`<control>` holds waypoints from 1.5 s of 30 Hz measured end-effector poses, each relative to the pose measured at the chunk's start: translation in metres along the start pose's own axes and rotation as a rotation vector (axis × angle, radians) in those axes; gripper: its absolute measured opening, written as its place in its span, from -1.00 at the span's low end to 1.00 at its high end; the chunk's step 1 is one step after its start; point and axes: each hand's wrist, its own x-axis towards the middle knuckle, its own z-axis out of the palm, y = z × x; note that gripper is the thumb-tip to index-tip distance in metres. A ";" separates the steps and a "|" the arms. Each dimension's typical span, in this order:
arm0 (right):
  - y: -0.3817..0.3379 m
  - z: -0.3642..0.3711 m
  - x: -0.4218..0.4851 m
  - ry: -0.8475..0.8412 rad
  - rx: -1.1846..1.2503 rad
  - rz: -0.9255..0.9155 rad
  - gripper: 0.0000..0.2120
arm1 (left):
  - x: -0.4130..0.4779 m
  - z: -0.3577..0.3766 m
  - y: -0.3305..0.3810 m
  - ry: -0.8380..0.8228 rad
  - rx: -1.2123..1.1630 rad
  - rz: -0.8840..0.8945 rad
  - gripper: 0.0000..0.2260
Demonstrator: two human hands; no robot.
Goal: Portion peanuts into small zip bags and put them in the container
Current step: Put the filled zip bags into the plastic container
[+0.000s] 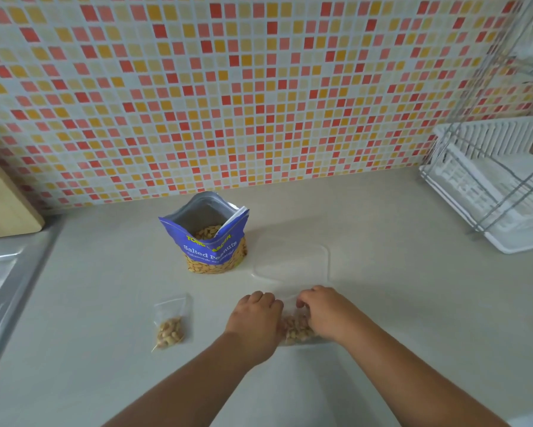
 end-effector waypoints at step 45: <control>-0.026 0.002 0.002 0.047 0.604 0.326 -0.77 | -0.002 -0.001 -0.009 0.138 -0.543 -0.160 -0.67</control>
